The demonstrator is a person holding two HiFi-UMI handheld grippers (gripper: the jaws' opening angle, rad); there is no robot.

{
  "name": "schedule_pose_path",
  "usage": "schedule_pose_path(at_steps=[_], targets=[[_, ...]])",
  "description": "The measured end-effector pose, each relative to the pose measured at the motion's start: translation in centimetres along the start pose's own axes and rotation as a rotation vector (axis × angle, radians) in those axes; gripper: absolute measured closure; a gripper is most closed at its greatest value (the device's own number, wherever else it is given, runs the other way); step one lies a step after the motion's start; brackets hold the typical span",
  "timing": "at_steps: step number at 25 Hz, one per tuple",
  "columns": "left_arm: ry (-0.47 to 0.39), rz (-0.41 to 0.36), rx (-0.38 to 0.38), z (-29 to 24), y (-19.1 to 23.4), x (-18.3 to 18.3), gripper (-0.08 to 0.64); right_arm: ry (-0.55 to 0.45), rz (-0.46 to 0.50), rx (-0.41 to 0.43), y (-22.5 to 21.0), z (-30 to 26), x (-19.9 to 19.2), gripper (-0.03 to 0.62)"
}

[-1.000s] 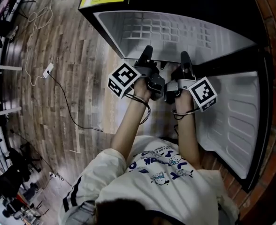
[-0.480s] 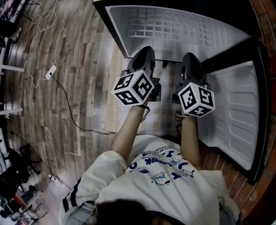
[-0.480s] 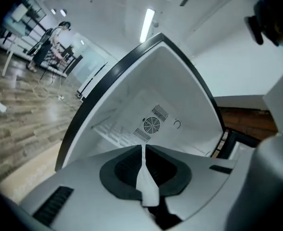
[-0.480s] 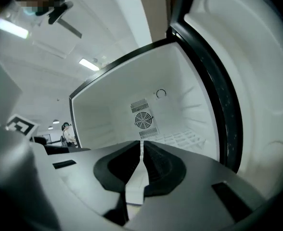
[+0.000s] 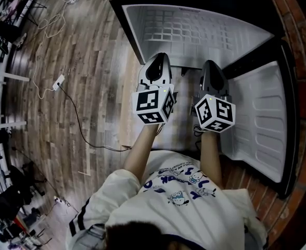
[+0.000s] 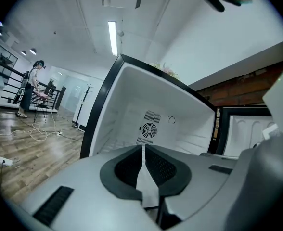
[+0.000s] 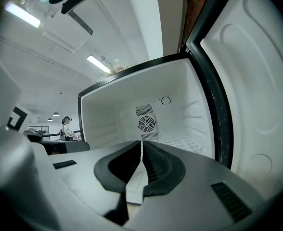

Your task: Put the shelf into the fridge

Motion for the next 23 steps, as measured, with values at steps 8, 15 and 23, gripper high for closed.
schedule_pose_path(at_steps=[8,15,23], targets=[[-0.01,-0.056,0.009,1.4,-0.8,-0.1,0.528,-0.023,0.007,-0.002,0.8,1.2,0.1,0.552],[-0.018,-0.084,0.011,1.9,-1.2,0.0,0.528,-0.03,0.02,-0.01,1.0,1.7,0.0,0.552],[-0.025,-0.137,0.01,2.8,-1.9,0.4,0.528,-0.033,0.04,-0.01,1.6,2.7,0.2,0.552]])
Point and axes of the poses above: the fingertips, and each gripper's own axes: z backward along the fingers, y to its left, x out of its top, the point moved 8 cm from there along z, backward along the fingers, and after that the axes turned 5 degrees about y, right-handed, at the moved point
